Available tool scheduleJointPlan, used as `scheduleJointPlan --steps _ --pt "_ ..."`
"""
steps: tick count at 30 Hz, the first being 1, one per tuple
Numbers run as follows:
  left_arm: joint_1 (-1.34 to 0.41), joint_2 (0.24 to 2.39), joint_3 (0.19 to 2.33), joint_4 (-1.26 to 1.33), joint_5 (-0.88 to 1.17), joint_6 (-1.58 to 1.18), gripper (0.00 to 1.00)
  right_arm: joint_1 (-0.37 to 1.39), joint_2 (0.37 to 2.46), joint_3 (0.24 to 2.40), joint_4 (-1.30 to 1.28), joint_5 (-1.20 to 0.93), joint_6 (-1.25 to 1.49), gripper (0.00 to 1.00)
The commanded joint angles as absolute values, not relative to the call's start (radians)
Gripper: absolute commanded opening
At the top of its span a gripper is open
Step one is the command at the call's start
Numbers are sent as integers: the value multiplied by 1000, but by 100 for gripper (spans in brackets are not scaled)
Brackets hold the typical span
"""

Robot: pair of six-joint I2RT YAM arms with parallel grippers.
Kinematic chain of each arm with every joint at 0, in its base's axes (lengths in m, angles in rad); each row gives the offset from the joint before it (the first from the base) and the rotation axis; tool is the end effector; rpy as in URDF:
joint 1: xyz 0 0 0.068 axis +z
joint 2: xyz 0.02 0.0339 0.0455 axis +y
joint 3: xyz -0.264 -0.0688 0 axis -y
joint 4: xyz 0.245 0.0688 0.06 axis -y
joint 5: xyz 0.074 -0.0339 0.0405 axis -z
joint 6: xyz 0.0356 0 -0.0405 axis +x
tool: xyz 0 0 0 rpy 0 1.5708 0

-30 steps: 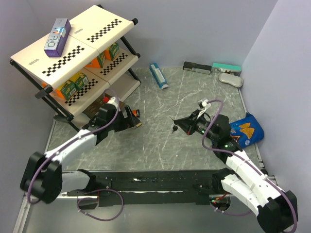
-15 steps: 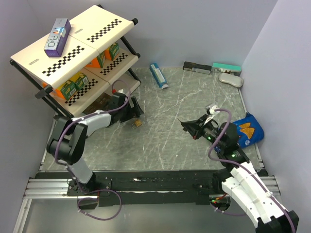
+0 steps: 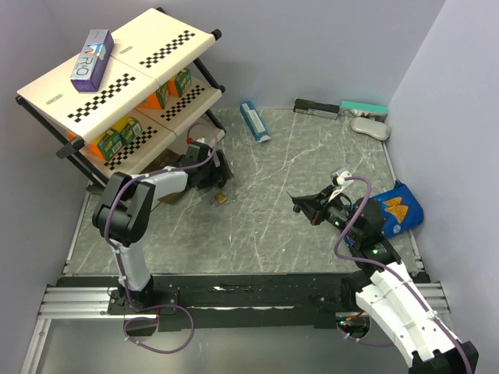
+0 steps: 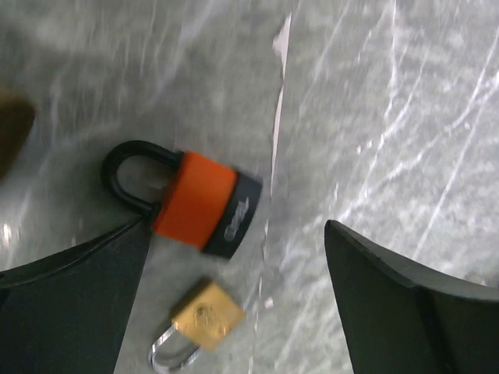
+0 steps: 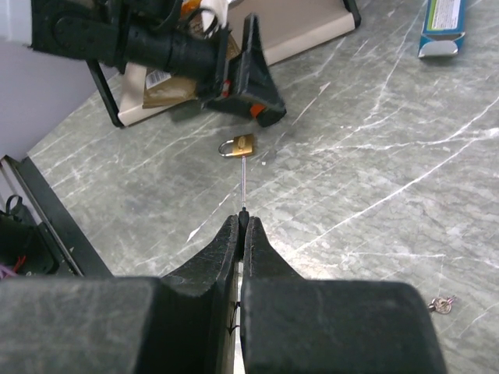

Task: Unlock with the key

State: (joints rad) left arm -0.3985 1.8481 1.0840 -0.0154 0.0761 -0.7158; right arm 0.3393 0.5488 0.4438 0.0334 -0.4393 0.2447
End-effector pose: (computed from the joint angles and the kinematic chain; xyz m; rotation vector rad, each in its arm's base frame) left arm 0.3571 -0.1533 0.1643 -0.3468 2.4131 -0.6171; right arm 0.1370 0.0644 0.2776 -0.4237 1.6441 0.8008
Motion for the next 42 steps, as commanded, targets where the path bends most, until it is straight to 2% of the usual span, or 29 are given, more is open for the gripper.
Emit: scheduleJointPlan --steps 1,15,23,29,32,35,37,38,42 --pt "-399 1917 1166 -38 23 -652 98 331 548 437 63 -459 241 0" --pt "-414 1980 1210 46 130 -595 96 327 595 436 78 -465 244 0" --pt "-506 2005 1296 -181 -188 -505 96 324 600 433 81 -465 244 0" --pt "-545 1982 1285 -233 -302 -497 96 322 597 431 81 -466 245 0" --pt "-546 1988 1290 -245 -321 -492 92 322 595 430 83 -468 247 0" --pt "-546 2014 1311 -265 -333 -479 81 322 589 428 83 -468 247 0" --pt "-546 2028 1333 -287 -331 -476 66 321 588 428 81 -466 247 0" --pt "-546 2039 1336 -288 -328 -476 49 321 588 428 81 -466 247 0" --pt "-546 2023 1319 -253 -269 -488 21 321 586 426 78 -462 245 0"
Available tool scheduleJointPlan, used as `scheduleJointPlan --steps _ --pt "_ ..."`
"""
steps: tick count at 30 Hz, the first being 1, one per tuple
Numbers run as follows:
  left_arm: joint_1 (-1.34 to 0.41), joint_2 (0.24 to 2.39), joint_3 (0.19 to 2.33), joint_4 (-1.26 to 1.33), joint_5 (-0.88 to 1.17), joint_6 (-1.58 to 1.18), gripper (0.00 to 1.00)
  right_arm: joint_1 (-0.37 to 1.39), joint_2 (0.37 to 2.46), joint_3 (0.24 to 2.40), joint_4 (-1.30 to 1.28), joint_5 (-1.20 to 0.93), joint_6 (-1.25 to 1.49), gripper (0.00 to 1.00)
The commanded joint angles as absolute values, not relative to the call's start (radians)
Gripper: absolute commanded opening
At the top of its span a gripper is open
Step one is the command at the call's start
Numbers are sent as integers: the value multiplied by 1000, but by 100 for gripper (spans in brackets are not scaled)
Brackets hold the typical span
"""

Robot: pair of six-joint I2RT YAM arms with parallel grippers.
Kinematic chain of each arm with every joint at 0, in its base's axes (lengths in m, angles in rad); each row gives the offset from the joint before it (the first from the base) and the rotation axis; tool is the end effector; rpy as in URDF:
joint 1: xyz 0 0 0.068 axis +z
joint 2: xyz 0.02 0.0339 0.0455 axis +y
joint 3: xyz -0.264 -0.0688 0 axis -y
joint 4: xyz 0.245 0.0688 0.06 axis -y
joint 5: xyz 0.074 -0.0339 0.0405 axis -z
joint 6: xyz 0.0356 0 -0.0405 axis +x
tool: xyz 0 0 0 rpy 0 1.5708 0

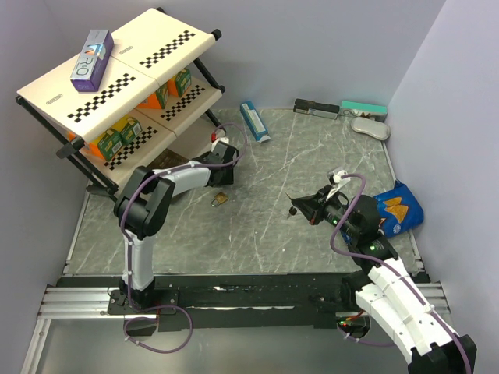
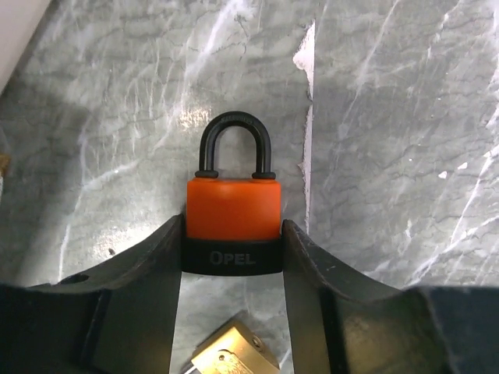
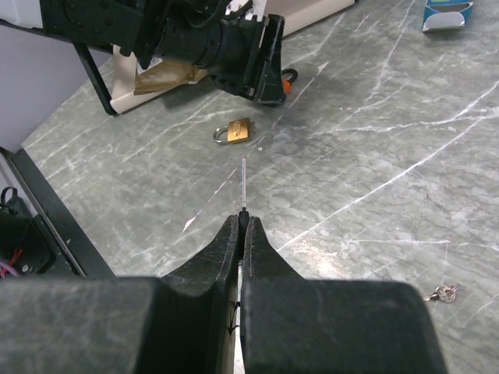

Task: Unlock with the key

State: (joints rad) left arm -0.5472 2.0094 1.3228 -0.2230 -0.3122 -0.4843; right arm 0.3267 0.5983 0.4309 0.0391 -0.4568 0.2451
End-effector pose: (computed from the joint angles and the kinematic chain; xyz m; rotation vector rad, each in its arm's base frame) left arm 0.3694 -0.2122 0.1585 -0.0545 2.4214 -0.0782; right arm 0.1451 0.0657 0.2670 -0.4208 1.7018 0.8090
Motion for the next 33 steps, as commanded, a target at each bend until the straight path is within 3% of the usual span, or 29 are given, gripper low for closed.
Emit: scheduleJointPlan --steps 1,2,3,11,18,26,28,33 --pt "-546 2017 1319 -235 -253 -491 16 319 586 426 80 -463 247 0" --pt "-546 2004 1319 -229 -218 -500 6 321 586 425 80 -462 247 0" --pt "-546 1993 1322 -222 -197 -509 1 321 586 425 81 -462 247 0" --pt "-545 1777 1240 21 153 -710 1 313 597 419 87 -457 245 0" --pt "-545 1664 1154 230 334 -931 1 310 627 408 115 -460 248 0" --pt "-575 1551 1022 311 212 -1006 1 324 650 383 222 -445 317 0" --pt "-603 1484 980 327 75 -1023 1 382 678 391 244 -382 357 0" --pt "-647 1392 813 425 -44 -1166 1 673 802 460 258 -39 360 0"
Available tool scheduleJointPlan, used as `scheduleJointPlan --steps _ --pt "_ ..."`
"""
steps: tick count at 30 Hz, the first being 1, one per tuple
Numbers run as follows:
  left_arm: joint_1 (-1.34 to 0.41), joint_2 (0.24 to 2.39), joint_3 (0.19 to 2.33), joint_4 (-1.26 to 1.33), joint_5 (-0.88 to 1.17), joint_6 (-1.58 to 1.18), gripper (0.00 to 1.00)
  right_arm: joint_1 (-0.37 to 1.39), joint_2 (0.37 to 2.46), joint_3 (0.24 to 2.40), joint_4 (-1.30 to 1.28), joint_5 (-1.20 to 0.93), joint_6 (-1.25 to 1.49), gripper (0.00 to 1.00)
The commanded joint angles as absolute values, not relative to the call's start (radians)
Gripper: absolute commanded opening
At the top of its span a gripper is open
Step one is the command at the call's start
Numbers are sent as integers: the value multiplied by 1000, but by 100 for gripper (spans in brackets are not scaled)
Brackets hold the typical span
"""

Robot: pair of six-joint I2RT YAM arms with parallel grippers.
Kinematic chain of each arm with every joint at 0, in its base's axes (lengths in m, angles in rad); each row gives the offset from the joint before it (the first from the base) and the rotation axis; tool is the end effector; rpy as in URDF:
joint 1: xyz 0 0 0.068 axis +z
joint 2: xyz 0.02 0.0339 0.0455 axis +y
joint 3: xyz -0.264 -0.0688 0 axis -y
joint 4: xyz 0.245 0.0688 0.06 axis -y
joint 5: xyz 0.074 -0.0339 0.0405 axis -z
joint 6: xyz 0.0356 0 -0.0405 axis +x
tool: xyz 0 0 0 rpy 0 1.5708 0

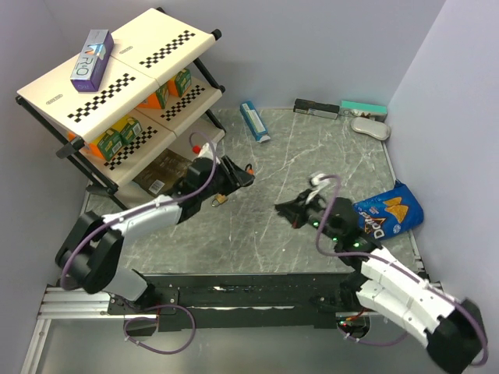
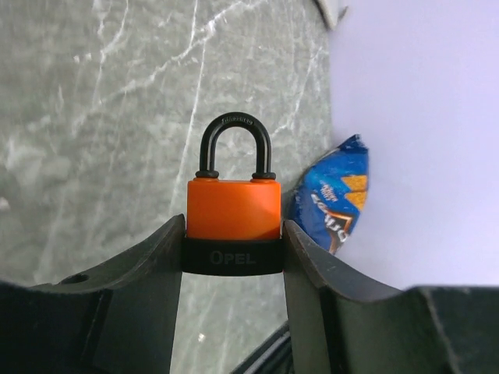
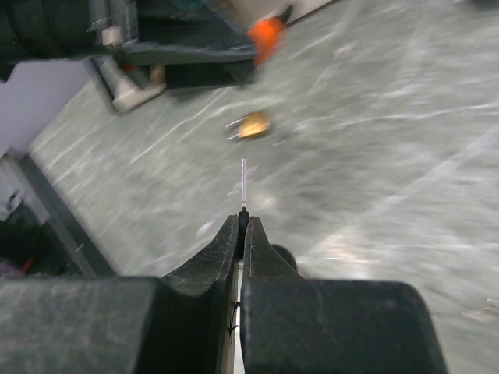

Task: Unlock with the key

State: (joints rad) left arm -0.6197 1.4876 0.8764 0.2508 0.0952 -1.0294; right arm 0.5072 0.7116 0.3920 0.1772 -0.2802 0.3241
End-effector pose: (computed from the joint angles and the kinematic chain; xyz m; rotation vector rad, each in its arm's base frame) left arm 0.2712 -0.1976 0.2465 -0.3630 2.0905 -1.1457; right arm 0.1514 0.0954 0.2505 -0.3774 1.7433 0.8481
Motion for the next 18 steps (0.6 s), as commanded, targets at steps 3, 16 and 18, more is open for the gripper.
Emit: scheduleJointPlan --steps 3,16,18 --pt "-669 1352 730 455 -127 -1235 1 744 916 502 276 24 425 0" --pt "-719 1232 552 520 -264 -1341 1 913 1153 650 290 209 503 0" --pt "-718 1226 551 517 -261 -1342 1 916 1190 670 290 198 514 0"
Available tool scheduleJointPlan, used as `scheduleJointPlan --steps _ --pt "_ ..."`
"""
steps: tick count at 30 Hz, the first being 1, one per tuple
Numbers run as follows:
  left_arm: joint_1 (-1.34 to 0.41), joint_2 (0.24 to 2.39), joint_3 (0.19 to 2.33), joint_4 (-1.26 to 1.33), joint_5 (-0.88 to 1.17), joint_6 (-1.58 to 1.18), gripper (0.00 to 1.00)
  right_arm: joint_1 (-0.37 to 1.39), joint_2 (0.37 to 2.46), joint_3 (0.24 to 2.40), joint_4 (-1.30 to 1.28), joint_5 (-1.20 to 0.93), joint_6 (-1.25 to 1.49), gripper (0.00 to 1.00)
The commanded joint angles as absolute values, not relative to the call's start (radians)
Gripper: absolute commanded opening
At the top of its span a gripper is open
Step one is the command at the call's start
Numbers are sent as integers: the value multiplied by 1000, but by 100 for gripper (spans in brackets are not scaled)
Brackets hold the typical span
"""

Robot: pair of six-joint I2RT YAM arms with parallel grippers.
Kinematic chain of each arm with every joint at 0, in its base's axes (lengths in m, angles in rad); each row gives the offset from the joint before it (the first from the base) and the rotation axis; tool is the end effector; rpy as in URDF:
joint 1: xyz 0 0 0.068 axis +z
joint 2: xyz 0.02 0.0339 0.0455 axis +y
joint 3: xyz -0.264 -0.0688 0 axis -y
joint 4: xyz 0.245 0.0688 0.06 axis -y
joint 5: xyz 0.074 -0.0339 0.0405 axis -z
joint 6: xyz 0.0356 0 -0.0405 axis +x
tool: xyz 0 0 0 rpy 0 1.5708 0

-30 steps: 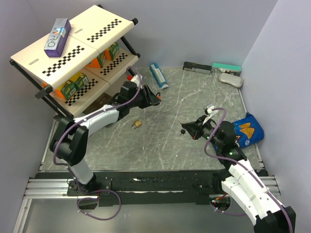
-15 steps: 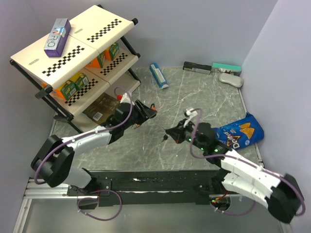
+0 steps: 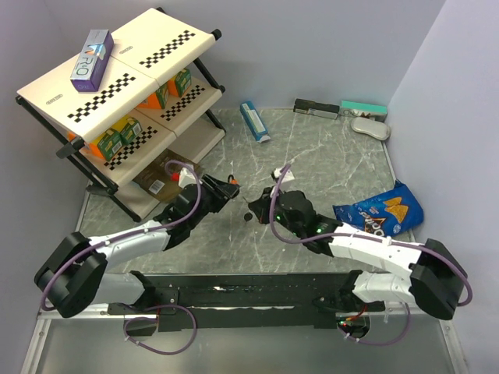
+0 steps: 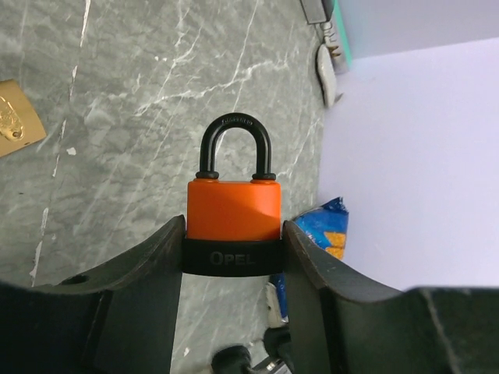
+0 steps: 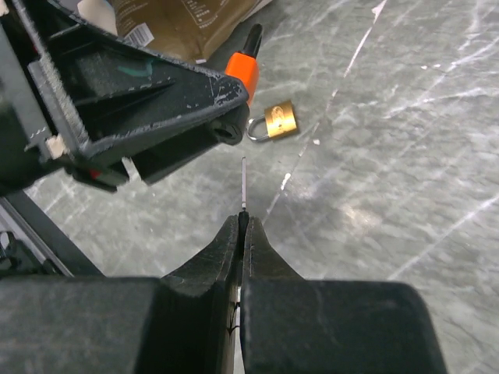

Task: Unlock with the key

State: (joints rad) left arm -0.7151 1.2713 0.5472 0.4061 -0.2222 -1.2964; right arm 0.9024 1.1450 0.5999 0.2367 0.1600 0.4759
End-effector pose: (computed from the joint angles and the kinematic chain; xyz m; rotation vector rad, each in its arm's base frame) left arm 0.2080 -0.1702 0.2144 -0.7455 1.9151 -1.1295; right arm 0.1628 0.1970 0.2451 -0.3011 1.9304 0.7859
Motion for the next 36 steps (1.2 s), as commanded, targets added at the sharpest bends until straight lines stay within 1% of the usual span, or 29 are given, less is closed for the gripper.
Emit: scheduleJointPlan --steps 1,9,36 --pt "-719 1226 548 520 -259 -1344 1 917 1201 678 291 198 515 0" --pt "-718 1236 541 540 -238 -1356 1 922 1239 707 302 181 509 0" --pt "-718 1243 537 569 -190 -1362 1 934 1235 718 347 204 451 0"
